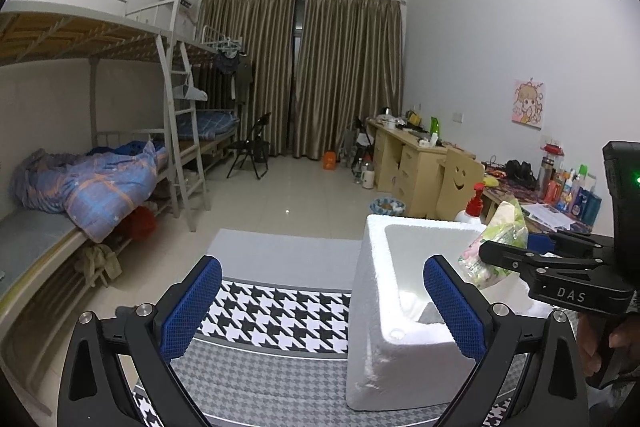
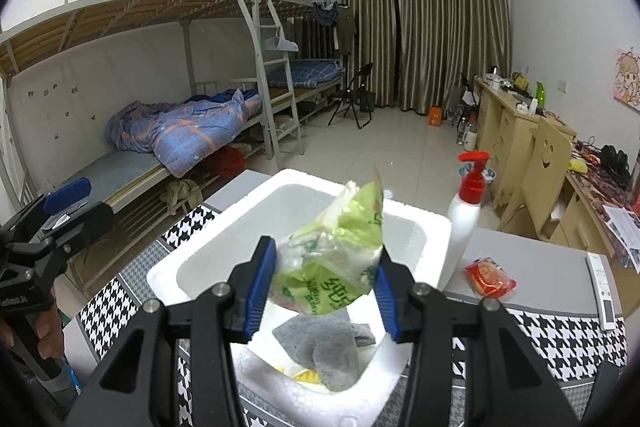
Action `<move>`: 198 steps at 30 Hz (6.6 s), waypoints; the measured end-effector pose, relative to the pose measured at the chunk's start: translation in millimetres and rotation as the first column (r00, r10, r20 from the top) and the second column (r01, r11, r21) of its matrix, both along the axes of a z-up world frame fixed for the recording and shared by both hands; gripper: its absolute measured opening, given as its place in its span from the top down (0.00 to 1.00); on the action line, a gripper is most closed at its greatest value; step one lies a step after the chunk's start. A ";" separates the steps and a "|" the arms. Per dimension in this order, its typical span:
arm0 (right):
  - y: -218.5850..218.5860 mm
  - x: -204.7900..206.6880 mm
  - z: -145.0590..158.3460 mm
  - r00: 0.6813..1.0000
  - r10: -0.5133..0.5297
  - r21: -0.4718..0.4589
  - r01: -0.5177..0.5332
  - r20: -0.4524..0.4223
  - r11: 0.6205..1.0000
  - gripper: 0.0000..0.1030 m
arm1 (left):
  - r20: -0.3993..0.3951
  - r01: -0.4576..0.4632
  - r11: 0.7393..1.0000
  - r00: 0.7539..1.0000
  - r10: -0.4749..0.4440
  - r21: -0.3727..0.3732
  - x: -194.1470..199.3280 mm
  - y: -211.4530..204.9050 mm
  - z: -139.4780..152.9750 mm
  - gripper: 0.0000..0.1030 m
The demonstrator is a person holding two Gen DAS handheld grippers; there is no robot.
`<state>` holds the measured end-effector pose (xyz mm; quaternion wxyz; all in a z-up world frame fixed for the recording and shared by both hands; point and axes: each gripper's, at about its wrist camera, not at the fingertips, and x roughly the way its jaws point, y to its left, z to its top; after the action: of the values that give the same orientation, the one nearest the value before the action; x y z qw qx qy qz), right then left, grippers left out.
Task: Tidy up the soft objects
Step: 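Lower the wet-wipe pack into the foam box and open the right gripper, then move both grippers back from the box toward the mask and foam roller, then grasp the white foam roller with the right gripper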
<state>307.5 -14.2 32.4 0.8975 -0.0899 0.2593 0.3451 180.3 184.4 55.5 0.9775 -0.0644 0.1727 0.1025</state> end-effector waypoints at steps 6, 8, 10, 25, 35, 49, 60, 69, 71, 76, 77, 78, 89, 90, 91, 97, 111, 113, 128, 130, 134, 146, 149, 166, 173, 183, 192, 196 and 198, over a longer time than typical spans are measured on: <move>2.4 -6.7 1.2 0.999 0.004 0.000 -0.004 0.034 1.000 0.23 | 0.004 -0.006 1.000 1.000 0.006 -0.005 -1.8 1.8 0.5 0.02; 0.6 -6.7 2.0 1.000 0.009 0.009 -0.010 0.025 1.000 0.23 | 0.002 -0.003 1.000 1.000 0.003 0.001 -1.7 2.3 1.2 0.02; -0.3 -7.9 2.4 1.000 0.007 0.010 -0.007 0.022 1.000 0.23 | 0.006 -0.004 1.000 1.000 0.004 0.005 -3.0 2.0 1.9 0.02; -11.9 -36.4 12.5 0.997 0.029 0.030 -0.031 0.076 0.999 0.17 | 0.018 0.003 1.000 1.000 -0.003 0.025 -16.7 -16.7 10.5 0.02; -23.5 -55.5 18.6 0.992 0.040 0.059 -0.047 0.120 0.997 0.06 | 0.031 0.010 0.999 0.999 -0.011 0.037 -30.8 -27.4 15.7 0.02; -35.9 -73.1 15.8 0.990 0.041 0.060 -0.050 0.131 0.997 0.04 | 0.035 0.020 0.998 0.999 -0.022 0.054 -51.6 -42.6 17.3 0.02; -54.5 -85.6 3.9 0.993 0.023 0.075 -0.032 0.113 0.997 0.04 | 0.027 0.048 0.996 0.998 -0.050 0.071 -66.1 -60.6 10.6 0.02; -68.5 -95.7 -11.0 0.995 0.007 0.079 -0.015 0.095 0.997 0.02 | 0.016 0.078 0.994 0.997 -0.079 0.071 -73.8 -73.6 2.7 0.02; -72.3 -97.9 -13.3 0.995 0.005 0.082 -0.013 0.096 0.997 0.02 | 0.010 0.085 0.994 0.996 -0.086 0.068 -74.0 -75.5 0.7 0.02; -80.6 -104.2 -23.4 0.995 -0.006 0.075 -0.002 0.101 0.997 0.02 | 0.010 0.103 0.993 0.995 -0.103 0.059 -76.8 -79.7 -5.4 0.02; -82.3 -105.0 -25.2 0.995 -0.009 0.076 0.001 0.099 0.997 0.02 | 0.010 0.107 0.993 0.994 -0.108 0.054 -76.8 -79.6 -6.3 0.02; -83.8 -106.0 -26.5 0.995 -0.013 0.076 0.006 0.097 0.997 0.02 | 0.009 0.113 0.992 0.993 -0.114 0.050 -76.9 -80.4 -8.2 0.02; -98.1 -112.8 -40.0 0.994 -0.062 0.078 0.055 0.087 0.995 0.02 | -0.013 0.149 0.989 0.989 -0.148 0.024 -72.7 -88.7 -25.2 0.02; -99.8 -113.1 -41.1 0.994 -0.069 0.079 0.062 0.084 0.995 0.02 | -0.008 0.153 0.988 0.988 -0.153 0.024 -73.3 -89.3 -25.8 0.02; -100.6 -113.6 -42.0 0.994 -0.072 0.080 0.066 0.083 0.995 0.02 | -0.005 0.153 0.988 0.988 -0.153 0.025 -73.9 -89.7 -26.4 0.02; -108.8 -120.1 -45.3 0.990 -0.107 0.084 0.099 0.097 0.992 0.02 | 0.007 0.166 0.985 0.986 -0.166 0.037 -76.4 -96.1 -31.3 0.02; -130.7 -123.1 -57.3 0.980 -0.182 0.078 0.177 0.074 0.981 0.02 | -0.013 0.244 0.970 0.970 -0.244 0.020 -70.5 -115.3 -45.2 0.02; -134.2 -123.1 -58.3 0.978 -0.193 0.077 0.188 0.072 0.979 0.02 | -0.024 0.252 0.968 0.967 -0.252 0.016 -68.0 -117.1 -47.7 0.02; -174.4 -118.9 -62.6 0.949 -0.310 0.062 0.307 0.055 0.950 0.02 | -0.068 0.347 0.938 0.936 -0.346 0.006 -55.4 -143.2 -58.7 0.02; -178.9 -118.9 -63.5 0.944 -0.326 0.060 0.323 0.050 0.944 0.02 | -0.074 0.364 0.931 0.929 -0.363 0.004 -53.2 -148.9 -61.3 0.02; -188.4 -120.4 -65.6 0.936 -0.349 0.054 0.346 0.046 0.937 0.02 | -0.089 0.391 0.920 0.917 -0.389 0.005 -49.3 -160.5 -64.7 0.02; -212.2 -126.1 -71.8 0.925 -0.378 0.039 0.377 0.033 0.925 0.02 | -0.116 0.435 0.900 0.894 -0.433 -0.005 -43.7 -191.9 -72.6 0.02; -217.9 -125.7 -74.8 0.920 -0.390 0.035 0.389 0.026 0.921 0.02 | -0.121 0.450 0.893 0.886 -0.447 -0.002 -40.8 -200.3 -74.0 0.02; -221.6 -117.9 -106.2 0.907 -0.417 -0.015 0.417 -0.052 0.909 0.02 | -0.160 0.459 0.888 0.877 -0.454 -0.001 -22.5 -213.5 -84.4 0.02; -218.1 -110.8 -121.2 0.901 -0.423 -0.025 0.422 -0.101 0.906 0.02 | -0.175 0.468 0.883 0.869 -0.462 -0.006 -11.1 -212.0 -89.8 0.02; -207.8 -93.9 -142.5 0.893 -0.421 -0.063 0.417 -0.160 0.907 0.04 | -0.201 0.472 0.881 0.862 -0.466 -0.022 -0.1 -214.5 -96.5 0.02; -208.6 -81.2 -158.1 0.867 -0.432 -0.060 0.431 -0.249 0.900 0.25 | -0.205 0.469 0.883 0.864 -0.460 -0.005 -0.2 -216.1 -98.3 0.02; -200.9 -83.1 -158.0 0.875 -0.418 -0.063 0.416 -0.245 0.907 0.29 | -0.206 0.470 0.883 0.863 -0.462 -0.008 -0.5 -216.5 -98.8 0.02; -196.5 -84.6 -157.8 0.874 -0.427 -0.082 0.420 -0.233 0.904 0.34 | -0.206 0.468 0.884 0.864 -0.459 -0.008 -0.7 -216.1 -98.4 0.02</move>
<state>223.0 -210.7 -125.4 0.9107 -0.0004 0.3867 0.1450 179.7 -31.7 -42.9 0.9520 0.0103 0.2790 -0.1257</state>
